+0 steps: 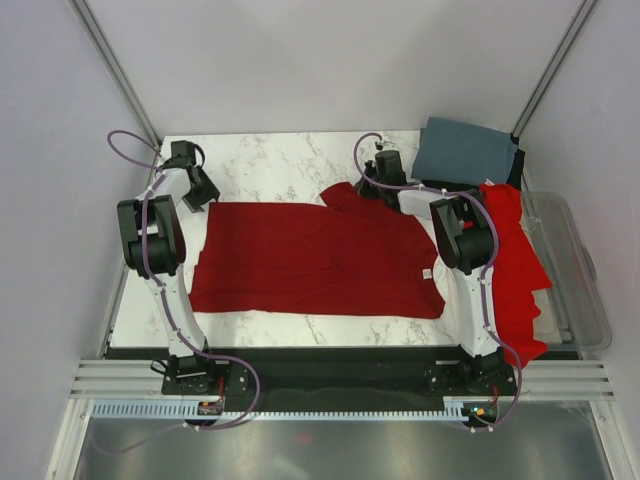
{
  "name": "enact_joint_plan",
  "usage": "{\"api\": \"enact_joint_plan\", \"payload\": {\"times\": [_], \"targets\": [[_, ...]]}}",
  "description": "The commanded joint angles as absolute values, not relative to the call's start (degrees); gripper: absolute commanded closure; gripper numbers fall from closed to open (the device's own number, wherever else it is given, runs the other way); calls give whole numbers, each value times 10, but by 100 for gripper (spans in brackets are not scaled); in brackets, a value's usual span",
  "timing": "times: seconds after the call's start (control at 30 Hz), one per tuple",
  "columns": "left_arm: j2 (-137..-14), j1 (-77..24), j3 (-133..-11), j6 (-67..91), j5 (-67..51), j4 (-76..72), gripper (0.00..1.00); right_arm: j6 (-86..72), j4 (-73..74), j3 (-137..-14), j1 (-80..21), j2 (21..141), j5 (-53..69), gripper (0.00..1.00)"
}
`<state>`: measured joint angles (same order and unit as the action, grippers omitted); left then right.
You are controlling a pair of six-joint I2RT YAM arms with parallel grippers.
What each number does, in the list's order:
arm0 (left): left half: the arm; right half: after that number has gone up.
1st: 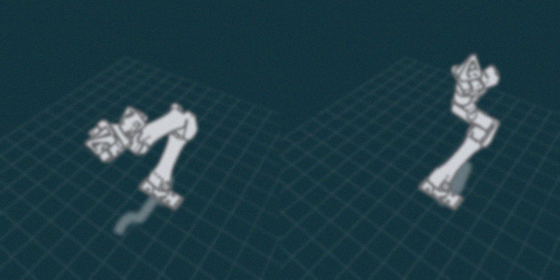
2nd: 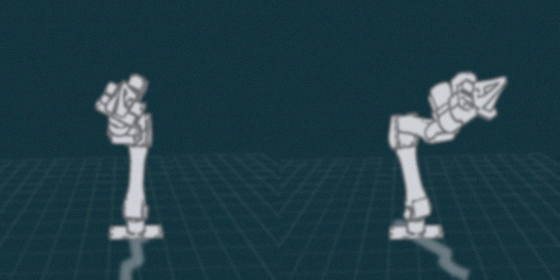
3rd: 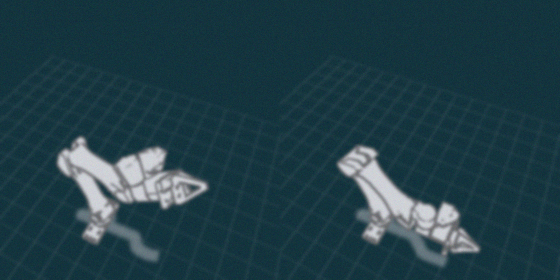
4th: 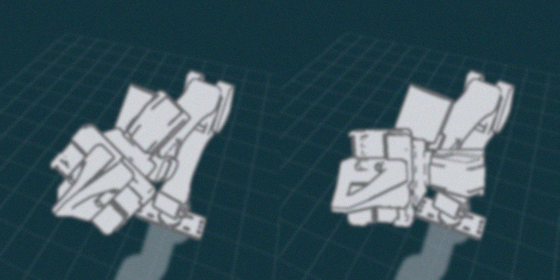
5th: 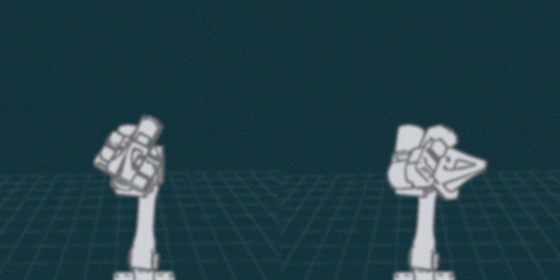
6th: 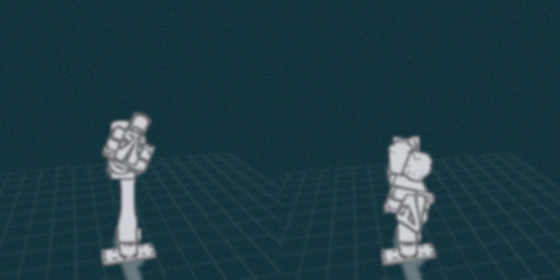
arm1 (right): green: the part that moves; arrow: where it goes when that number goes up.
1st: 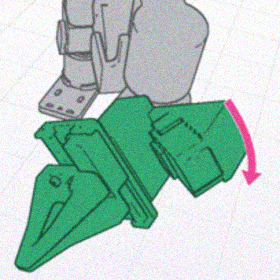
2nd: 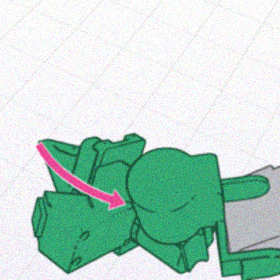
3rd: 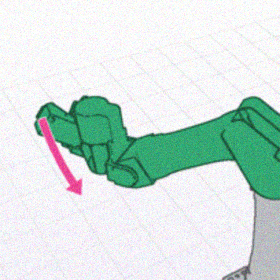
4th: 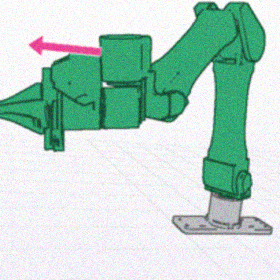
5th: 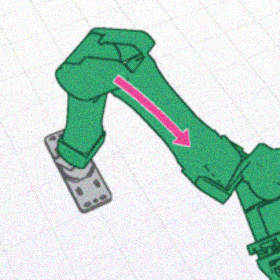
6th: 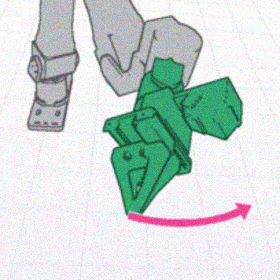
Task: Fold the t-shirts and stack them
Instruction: Fold the tshirt
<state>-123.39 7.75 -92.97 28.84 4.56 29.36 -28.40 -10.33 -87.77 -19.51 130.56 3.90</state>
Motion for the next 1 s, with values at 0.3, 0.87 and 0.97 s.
{"api": "enact_joint_plan", "payload": {"times": [0.3,0.87,0.97], "targets": [[-1251,44,-941,259,46,279,49,-301,-120,-875,-186,1309,56,100],[-1159,45,-915,276,39,301,98,-294,-101,-839,-187,1190,139,100],[-1124,45,-883,278,43,301,98,-283,-85,-813,-195,1141,144,100]]}}
